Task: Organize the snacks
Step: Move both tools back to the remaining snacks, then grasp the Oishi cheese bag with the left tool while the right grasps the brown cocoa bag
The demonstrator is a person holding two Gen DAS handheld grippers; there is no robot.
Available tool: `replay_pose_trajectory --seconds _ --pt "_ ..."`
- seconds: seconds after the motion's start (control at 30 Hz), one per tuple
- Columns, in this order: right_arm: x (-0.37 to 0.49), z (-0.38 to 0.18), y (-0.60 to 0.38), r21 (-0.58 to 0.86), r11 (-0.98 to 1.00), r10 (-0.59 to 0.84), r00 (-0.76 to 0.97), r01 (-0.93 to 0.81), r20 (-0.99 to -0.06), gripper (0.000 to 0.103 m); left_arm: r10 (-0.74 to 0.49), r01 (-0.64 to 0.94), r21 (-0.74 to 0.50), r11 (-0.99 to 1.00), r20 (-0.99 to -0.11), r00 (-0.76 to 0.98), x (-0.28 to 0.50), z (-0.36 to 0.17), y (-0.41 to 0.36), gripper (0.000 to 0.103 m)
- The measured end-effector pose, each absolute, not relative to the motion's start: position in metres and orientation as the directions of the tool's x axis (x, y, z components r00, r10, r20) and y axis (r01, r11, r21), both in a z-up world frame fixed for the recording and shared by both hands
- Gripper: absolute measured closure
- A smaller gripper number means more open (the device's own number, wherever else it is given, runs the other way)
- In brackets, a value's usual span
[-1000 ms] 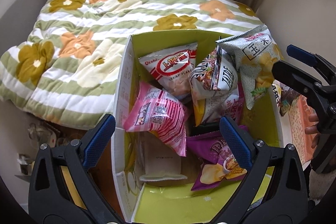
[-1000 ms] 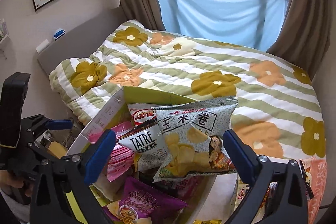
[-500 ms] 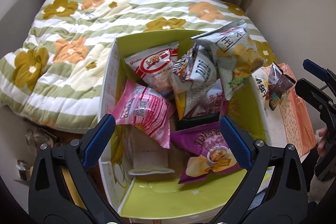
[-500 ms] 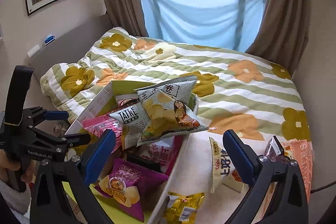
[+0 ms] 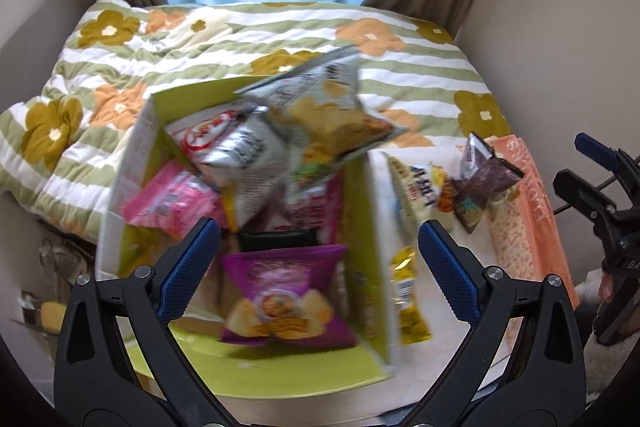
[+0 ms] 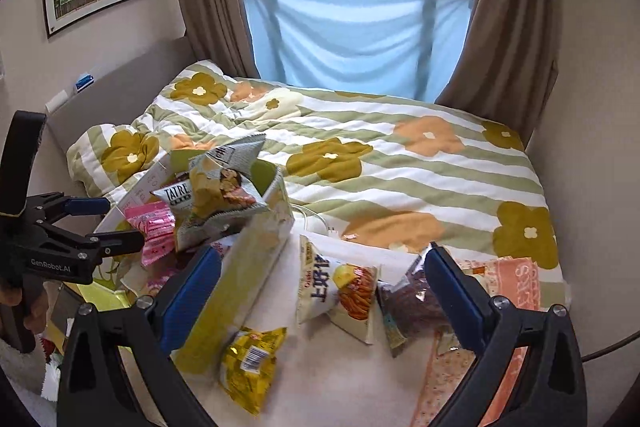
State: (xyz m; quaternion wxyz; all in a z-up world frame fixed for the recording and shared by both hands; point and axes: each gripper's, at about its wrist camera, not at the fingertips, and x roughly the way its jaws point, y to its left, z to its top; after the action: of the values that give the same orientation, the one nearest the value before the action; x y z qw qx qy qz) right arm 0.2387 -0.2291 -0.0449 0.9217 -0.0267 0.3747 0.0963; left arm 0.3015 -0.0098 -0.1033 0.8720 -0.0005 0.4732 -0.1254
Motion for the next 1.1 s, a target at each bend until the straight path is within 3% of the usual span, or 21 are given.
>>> replay_pose_trajectory --seconds 0.47,1.1 --pt "0.269 -0.090 -0.347 0.025 0.952 0.218 0.622 -0.304 -0.752 0.001 -0.176 0.175 -0.104 0.979 -0.866 0.468 0.323 -0.153 -0.157 0.004" --pt "0.325 -0.183 -0.342 0.102 0.899 0.308 0.449 -0.426 -0.839 0.002 -0.135 0.153 -0.095 0.984 -0.951 0.278 0.409 -0.256 -0.187 0.004"
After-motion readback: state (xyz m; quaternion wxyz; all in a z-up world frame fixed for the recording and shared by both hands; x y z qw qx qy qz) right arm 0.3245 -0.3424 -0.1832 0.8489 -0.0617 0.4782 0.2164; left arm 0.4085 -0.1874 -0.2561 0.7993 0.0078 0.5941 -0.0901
